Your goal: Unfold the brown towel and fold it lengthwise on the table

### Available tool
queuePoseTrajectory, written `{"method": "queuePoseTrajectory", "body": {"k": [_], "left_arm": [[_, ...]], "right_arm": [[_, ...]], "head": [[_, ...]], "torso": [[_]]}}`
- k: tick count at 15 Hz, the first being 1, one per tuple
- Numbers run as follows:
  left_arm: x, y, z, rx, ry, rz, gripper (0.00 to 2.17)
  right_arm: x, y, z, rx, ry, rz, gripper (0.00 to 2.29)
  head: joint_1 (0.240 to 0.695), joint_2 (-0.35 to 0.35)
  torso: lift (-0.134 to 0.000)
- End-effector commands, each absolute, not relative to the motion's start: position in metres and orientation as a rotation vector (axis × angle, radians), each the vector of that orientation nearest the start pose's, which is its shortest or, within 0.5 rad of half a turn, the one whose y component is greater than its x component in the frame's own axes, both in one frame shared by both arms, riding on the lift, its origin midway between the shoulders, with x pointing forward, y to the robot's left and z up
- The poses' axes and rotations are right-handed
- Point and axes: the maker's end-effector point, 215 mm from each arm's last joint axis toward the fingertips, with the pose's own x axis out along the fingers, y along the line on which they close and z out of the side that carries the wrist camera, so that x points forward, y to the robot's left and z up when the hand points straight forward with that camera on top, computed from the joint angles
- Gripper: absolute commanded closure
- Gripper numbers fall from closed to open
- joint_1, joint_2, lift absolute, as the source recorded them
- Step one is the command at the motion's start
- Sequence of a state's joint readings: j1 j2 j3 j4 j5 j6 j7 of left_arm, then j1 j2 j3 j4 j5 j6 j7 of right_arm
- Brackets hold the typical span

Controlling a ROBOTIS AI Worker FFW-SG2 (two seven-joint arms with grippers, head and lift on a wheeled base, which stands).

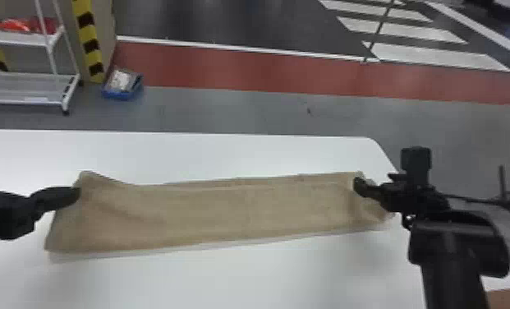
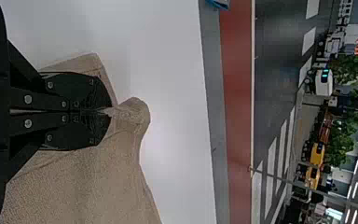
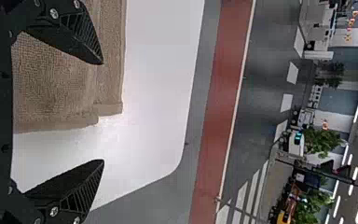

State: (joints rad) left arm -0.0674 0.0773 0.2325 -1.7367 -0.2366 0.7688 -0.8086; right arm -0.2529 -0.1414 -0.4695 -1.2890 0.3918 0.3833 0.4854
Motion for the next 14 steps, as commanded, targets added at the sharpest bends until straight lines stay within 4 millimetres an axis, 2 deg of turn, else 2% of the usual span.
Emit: {"method": "queuePoseTrajectory", "body": {"k": [1, 5, 7, 11, 14], "left_arm": [[0.545, 0.273, -0.425, -0.012, 0.572, -0.420, 1.47], [0.550, 0.280, -0.423, -0.010, 0.568, -0.411, 1.47], [0.550, 0.279, -0.425, -0.008, 0.566, -0.415, 1.47], [0.550, 0.274, -0.427, -0.008, 0.568, -0.426, 1.47], [0.550, 0.278, -0.425, -0.007, 0.556, -0.424, 1.47]], "right_arm": [[0.587, -0.479, -0.453, -0.172, 0.525, -0.075, 0.15], [0.579, -0.494, -0.456, -0.147, 0.547, -0.107, 0.15], [0.576, -0.493, -0.466, -0.146, 0.566, -0.101, 0.15], [0.583, -0.478, -0.481, -0.178, 0.586, -0.063, 0.38], [0.587, -0.474, -0.474, -0.181, 0.539, -0.056, 0.81]], "head": [[0.695, -0.209], [0.695, -0.198], [0.695, -0.202], [0.695, -0.201], [0.695, -0.195]], "torso": [[-0.109], [-0.109], [-0.109], [-0.109], [-0.109]]}}
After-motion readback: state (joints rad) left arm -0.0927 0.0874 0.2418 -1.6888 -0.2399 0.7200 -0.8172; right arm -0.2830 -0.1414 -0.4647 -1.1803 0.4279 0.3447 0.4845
